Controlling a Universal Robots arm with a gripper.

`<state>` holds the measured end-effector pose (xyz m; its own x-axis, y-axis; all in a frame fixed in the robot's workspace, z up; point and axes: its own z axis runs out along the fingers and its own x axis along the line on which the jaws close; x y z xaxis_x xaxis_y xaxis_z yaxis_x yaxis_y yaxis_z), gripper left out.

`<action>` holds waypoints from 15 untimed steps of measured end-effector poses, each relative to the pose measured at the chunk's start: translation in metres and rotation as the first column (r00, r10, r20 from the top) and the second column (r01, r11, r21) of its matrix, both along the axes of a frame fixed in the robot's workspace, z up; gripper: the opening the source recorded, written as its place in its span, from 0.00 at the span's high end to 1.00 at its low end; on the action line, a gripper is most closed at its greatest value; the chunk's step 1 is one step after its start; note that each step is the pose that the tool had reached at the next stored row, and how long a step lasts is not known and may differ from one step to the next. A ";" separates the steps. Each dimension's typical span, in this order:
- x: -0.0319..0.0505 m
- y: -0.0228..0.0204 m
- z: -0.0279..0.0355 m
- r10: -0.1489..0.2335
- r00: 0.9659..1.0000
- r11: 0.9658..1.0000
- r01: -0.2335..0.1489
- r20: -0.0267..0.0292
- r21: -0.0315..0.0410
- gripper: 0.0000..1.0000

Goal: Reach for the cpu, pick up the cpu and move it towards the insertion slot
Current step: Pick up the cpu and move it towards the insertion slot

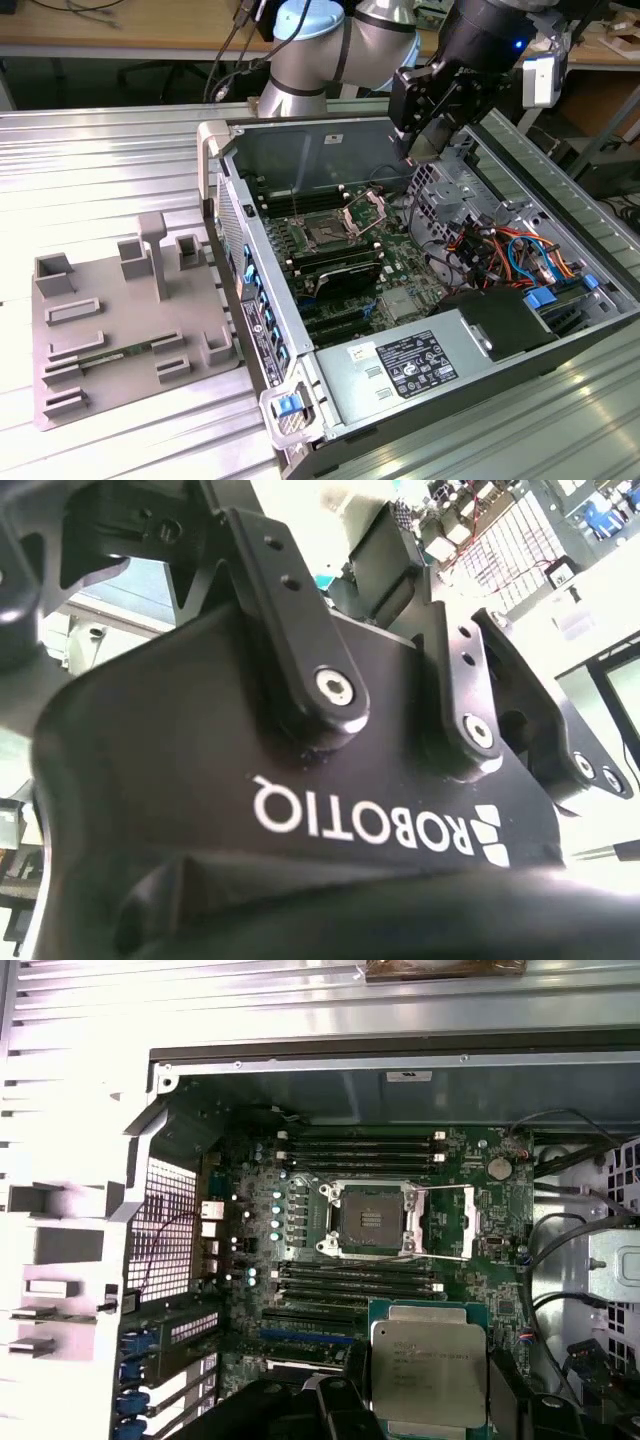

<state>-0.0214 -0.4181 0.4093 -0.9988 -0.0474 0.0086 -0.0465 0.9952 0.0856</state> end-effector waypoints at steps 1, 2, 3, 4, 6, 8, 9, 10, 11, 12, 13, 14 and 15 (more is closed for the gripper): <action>-0.0001 0.0000 0.0000 0.000 1.000 1.000 0.000 0.000 0.000 0.45; -0.0002 0.0000 0.0000 0.000 1.000 1.000 0.000 0.000 0.000 0.45; -0.0002 0.0000 0.0000 0.000 1.000 1.000 0.000 0.000 0.000 0.45; -0.0002 0.0000 -0.0001 0.000 1.000 1.000 0.000 0.000 0.000 0.45; -0.0002 0.0000 -0.0005 0.000 1.000 1.000 0.000 0.000 0.000 0.45; -0.0002 0.0000 -0.0009 0.000 1.000 1.000 0.000 0.000 0.000 0.45; -0.0002 0.0000 -0.0011 0.000 1.000 1.000 0.000 0.000 0.000 0.45; -0.0003 0.0000 -0.0012 0.000 1.000 1.000 0.000 0.000 0.000 0.45; -0.0003 0.0000 -0.0015 0.000 1.000 1.000 0.000 0.000 0.000 0.45; -0.0003 0.0000 -0.0017 0.000 1.000 1.000 0.000 0.000 0.000 0.45; -0.0003 0.0000 -0.0019 0.000 1.000 1.000 0.000 0.000 0.000 0.45; -0.0003 0.0000 -0.0021 0.000 1.000 1.000 0.000 0.000 0.000 0.45; -0.0004 0.0000 -0.0021 0.000 1.000 1.000 0.000 0.000 0.000 0.45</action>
